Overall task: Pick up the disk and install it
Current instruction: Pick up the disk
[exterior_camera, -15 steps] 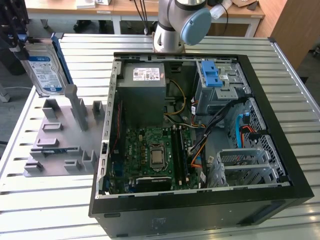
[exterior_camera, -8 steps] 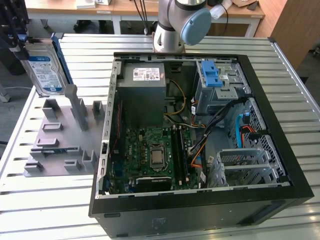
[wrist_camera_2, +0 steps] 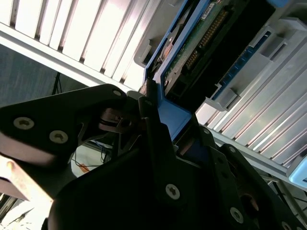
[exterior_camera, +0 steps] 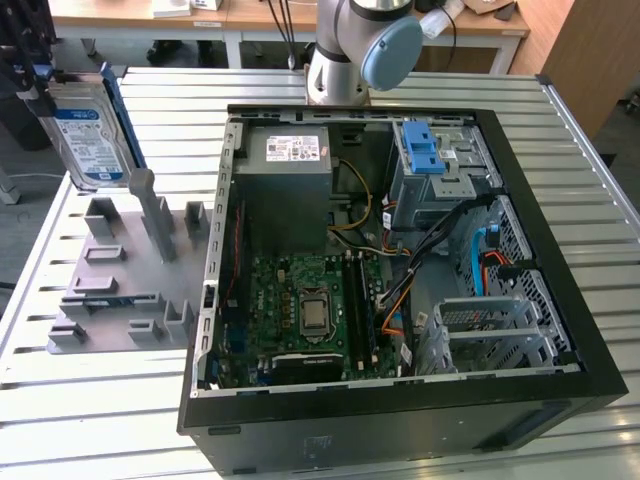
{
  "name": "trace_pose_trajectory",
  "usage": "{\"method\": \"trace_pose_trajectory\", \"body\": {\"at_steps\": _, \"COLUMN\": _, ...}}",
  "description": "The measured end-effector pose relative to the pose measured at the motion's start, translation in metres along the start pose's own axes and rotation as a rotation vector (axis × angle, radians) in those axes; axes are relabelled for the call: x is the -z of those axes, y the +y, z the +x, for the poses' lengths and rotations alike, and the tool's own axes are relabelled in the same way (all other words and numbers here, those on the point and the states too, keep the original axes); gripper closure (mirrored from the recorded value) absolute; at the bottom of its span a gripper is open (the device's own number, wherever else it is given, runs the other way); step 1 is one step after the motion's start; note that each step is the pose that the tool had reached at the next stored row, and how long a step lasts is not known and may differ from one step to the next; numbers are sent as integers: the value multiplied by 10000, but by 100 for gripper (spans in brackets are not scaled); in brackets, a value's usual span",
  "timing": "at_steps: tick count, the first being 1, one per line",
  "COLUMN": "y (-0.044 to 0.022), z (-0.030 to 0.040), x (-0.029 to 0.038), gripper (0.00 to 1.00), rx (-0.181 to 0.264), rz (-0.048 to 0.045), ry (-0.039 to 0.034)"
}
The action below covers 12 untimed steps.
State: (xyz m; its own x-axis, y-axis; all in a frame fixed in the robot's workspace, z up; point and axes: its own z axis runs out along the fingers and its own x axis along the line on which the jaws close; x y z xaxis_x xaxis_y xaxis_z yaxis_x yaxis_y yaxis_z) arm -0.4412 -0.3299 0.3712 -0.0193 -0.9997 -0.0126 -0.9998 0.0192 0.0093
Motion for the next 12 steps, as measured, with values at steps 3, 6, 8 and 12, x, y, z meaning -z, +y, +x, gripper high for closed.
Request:
{"method": "trace_pose_trajectory", "body": {"at_steps": 3, "y": 0, "z": 0, "x": 25, "gripper": 64, "rx": 0, "rz": 2, "ry": 0}}
{"method": "trace_pose_trajectory", "body": {"at_steps": 6, "y": 1, "z": -1, "x": 48, "gripper": 64, "rx": 0, "rz": 1, "ry": 0}}
{"method": "trace_pose_trajectory", "body": {"at_steps": 8, "y": 1, "z": -1, "x": 58, "gripper": 64, "rx": 0, "rz": 2, "ry": -1}}
{"method": "trace_pose_trajectory", "body": {"at_steps": 12, "y": 1, "z": -1, "x": 77, "gripper": 64, "rx": 0, "rz": 1, "ry": -2}}
